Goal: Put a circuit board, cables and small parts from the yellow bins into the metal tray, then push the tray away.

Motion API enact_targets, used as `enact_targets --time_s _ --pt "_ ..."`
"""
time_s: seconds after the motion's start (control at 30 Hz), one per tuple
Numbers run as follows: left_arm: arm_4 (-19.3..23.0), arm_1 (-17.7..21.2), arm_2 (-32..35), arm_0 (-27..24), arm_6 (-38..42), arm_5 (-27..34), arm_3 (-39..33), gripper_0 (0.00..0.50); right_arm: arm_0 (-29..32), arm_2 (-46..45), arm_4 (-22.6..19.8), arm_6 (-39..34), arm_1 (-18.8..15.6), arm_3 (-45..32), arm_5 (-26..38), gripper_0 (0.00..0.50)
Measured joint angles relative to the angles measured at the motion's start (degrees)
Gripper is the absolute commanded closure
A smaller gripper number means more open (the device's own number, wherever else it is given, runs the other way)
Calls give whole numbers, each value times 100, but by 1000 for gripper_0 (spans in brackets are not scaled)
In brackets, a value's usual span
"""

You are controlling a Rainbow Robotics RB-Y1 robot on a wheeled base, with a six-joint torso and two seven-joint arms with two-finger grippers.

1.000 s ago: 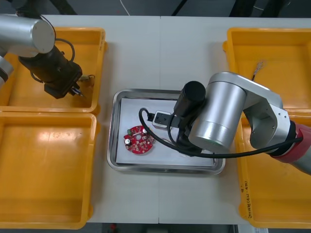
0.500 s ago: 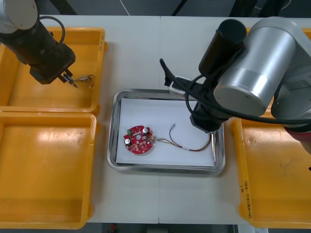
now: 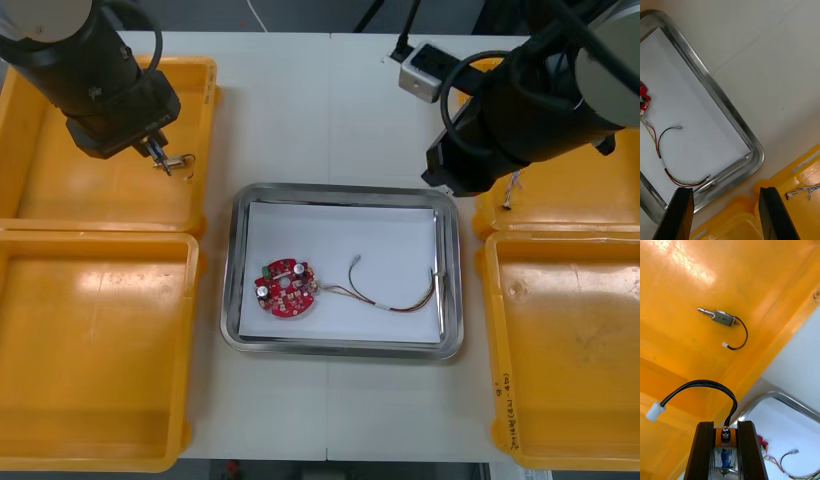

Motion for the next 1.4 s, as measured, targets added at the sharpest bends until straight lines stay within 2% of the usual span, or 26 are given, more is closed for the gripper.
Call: enact_targets --time_s 0.2,0.37,0.73,1.0,1.4 --pt "-134 -298 0 0 0 278 -567 500 -111 -669 -7 -1 -118 421 0 0" --pt "-417 -662 -61 0 0 332 -850 500 -187 -1103 89 -3 -240 779 1 0" --pt "-1081 -1238 -1157 -1 0 77 -900 500 -266 -1585 1254 -14 -351 1604 1 0" --pt "-1360 -1521 -1662 -1 3 -258 -552 500 -554 -1978 1699 -55 -349 2352 1 0" --pt "-1559 -1635 -2155 -1 5 -860 153 500 -592 -2496 2340 -60 -245 2649 1 0"
